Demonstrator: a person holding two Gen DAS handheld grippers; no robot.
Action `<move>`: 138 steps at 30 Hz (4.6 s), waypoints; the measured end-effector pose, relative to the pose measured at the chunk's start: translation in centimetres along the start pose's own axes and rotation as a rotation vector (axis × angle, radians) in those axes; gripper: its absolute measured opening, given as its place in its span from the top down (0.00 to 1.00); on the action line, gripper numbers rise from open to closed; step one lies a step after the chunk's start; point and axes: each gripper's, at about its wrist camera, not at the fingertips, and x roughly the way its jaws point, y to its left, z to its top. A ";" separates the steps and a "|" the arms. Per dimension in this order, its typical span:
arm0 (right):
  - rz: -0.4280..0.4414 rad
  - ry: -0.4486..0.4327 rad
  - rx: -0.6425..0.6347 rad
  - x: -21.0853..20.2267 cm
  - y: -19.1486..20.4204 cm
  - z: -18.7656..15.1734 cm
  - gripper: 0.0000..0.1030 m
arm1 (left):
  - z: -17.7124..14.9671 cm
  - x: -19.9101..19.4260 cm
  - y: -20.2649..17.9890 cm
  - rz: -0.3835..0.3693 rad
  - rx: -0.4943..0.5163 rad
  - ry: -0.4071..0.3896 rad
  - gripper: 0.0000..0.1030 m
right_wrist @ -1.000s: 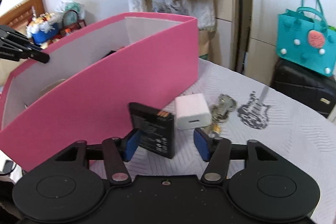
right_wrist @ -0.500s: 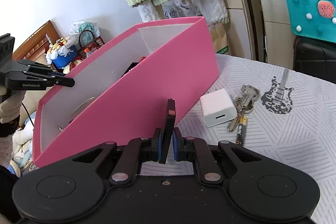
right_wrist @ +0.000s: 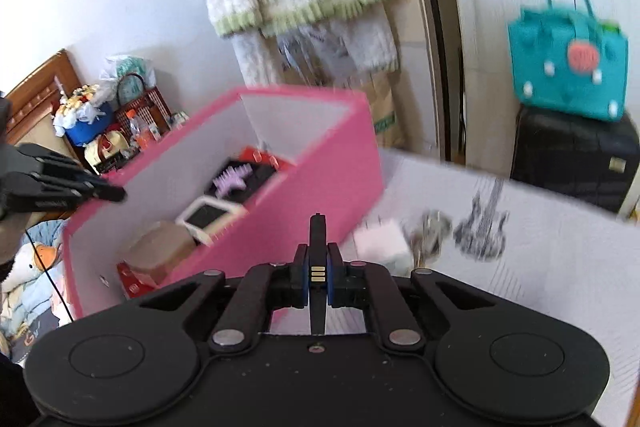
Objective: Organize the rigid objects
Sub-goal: 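Lower the black battery into the box beside the claw clip, release, then grasp the yellow AA battery from the table with the right tool, then lower the AA battery into the box beside the white router, release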
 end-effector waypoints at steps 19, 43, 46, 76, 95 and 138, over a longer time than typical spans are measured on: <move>0.258 0.284 -0.100 7.4 9.5 1.5 0.90 | 0.0 0.1 0.2 -0.001 -0.014 0.003 0.95; -0.139 0.018 -0.003 -2.2 1.5 0.0 0.70 | -0.1 0.0 0.3 -0.010 -0.014 0.006 0.94; -0.202 0.011 0.004 -2.6 -0.2 -1.2 0.64 | -0.1 0.0 0.2 -0.007 -0.005 0.008 0.94; -0.167 0.153 -0.150 3.7 -5.3 -7.3 0.53 | -0.3 -0.2 0.2 -0.008 -0.010 0.019 0.92; 0.101 -0.072 -0.226 0.9 4.9 1.9 0.53 | -0.2 -0.3 0.1 -0.012 -0.011 0.020 0.95; 0.108 0.071 -0.015 5.3 2.7 6.4 0.47 | -0.2 -0.3 0.4 -0.011 -0.044 0.015 0.95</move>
